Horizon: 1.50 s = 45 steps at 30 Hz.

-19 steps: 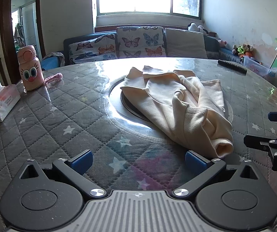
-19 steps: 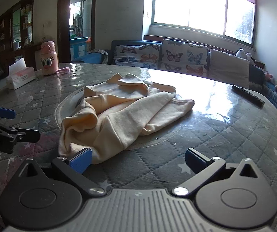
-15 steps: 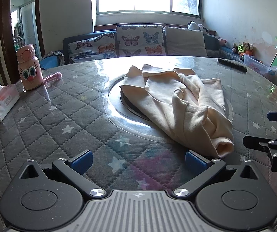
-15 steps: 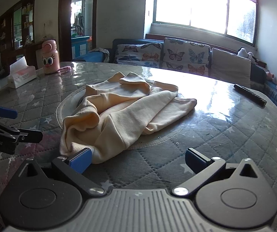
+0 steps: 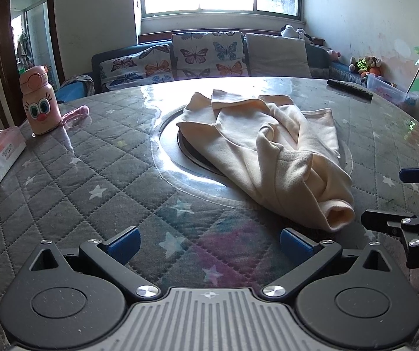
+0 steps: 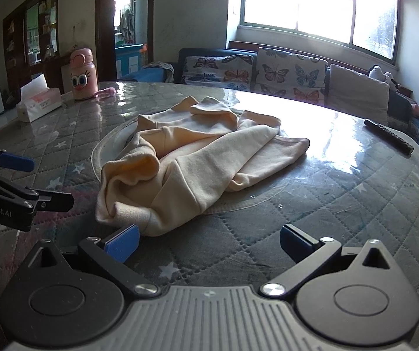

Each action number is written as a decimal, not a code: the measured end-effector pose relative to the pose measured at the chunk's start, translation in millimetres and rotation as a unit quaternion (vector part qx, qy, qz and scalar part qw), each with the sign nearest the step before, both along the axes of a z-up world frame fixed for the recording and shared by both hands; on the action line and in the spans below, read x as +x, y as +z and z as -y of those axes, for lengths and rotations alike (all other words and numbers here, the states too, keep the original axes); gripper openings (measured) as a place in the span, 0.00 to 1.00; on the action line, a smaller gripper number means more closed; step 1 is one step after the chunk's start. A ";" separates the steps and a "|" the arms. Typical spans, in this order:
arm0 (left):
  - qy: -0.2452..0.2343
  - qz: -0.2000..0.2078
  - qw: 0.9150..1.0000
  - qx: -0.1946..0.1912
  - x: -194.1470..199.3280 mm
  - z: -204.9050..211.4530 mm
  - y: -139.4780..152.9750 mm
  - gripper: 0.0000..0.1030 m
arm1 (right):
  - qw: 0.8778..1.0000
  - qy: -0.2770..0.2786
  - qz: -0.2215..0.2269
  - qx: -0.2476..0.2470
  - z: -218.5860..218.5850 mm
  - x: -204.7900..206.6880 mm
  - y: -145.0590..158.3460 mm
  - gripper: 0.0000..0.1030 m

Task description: Fold clothes

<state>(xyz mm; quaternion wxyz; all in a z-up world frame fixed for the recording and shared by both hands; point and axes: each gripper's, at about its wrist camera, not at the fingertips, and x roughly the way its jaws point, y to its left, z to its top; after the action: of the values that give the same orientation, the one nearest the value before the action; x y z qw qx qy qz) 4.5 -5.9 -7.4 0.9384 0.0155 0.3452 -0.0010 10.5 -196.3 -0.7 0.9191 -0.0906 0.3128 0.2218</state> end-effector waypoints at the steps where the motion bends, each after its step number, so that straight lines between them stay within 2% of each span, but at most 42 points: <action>1: 0.000 0.000 1.000 0.000 0.3 0.0 0.5 1.00 | 1.000 0.001 -0.001 0.000 -0.2 0.2 -0.2 1.00; 21: -0.013 0.002 1.000 0.007 12.1 5.3 8.4 1.00 | 1.000 0.014 -0.008 -0.004 -3.8 9.2 -1.1 1.00; 33: -0.030 0.033 0.999 0.022 39.5 11.5 29.1 0.99 | 1.000 0.018 -0.020 0.015 1.1 30.2 6.8 0.98; 39: -0.053 0.044 0.997 0.029 68.6 21.3 37.0 0.85 | 0.999 0.004 -0.031 0.025 5.3 55.2 9.7 0.94; 45: -0.080 0.034 0.995 0.041 100.4 34.7 32.4 0.75 | 0.998 -0.012 -0.042 0.037 10.4 81.9 12.3 0.89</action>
<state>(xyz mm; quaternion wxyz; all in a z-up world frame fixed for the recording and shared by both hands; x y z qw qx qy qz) 104.9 -40.6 25.0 0.9451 0.0817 0.3104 -0.0617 92.4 -206.7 11.6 0.9104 -0.0435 0.3441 0.2257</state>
